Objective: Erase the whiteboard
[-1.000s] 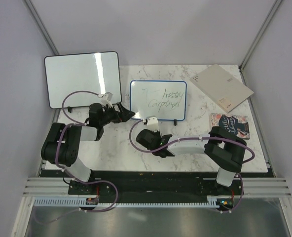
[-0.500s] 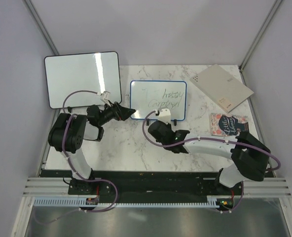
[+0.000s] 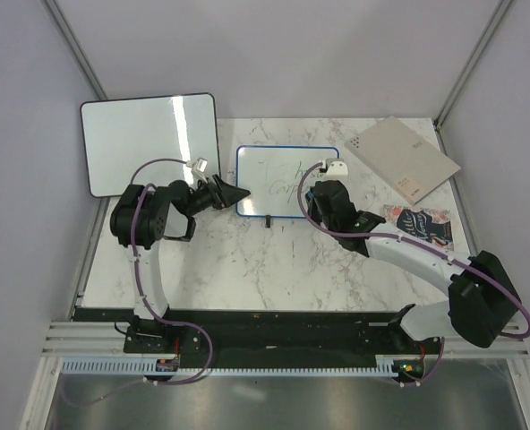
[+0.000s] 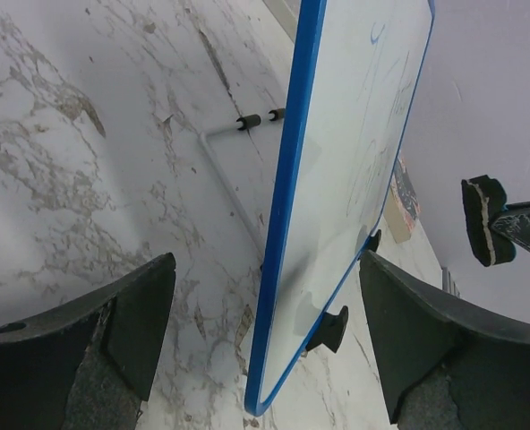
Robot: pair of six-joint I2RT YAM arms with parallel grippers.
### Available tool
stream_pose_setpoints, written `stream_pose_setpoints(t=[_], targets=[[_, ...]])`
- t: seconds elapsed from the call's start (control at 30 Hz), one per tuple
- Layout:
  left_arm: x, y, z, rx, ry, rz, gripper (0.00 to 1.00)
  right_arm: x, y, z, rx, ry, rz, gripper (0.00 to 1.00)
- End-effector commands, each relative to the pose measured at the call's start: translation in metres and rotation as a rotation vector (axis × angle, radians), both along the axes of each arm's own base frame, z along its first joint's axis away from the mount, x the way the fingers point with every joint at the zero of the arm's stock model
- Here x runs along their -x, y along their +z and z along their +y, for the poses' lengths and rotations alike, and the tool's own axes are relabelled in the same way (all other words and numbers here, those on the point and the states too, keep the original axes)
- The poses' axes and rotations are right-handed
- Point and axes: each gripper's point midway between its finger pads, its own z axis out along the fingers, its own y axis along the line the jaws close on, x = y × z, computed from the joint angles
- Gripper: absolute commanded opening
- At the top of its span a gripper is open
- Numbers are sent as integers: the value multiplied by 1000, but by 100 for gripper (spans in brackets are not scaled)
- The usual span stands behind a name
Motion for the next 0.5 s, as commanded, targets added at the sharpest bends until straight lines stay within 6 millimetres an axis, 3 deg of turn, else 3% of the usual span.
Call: stream_pose_setpoints(t=[0.0, 0.33, 0.47], targets=[[-10, 73, -5, 69, -52, -373, 89, -18, 14, 19, -52, 84, -28, 0], [-42, 90, -9, 120, -57, -406, 85, -32, 9, 18, -38, 88, -17, 0], [-52, 106, -10, 130, -59, -454, 84, -40, 15, 20, -53, 89, -36, 0]])
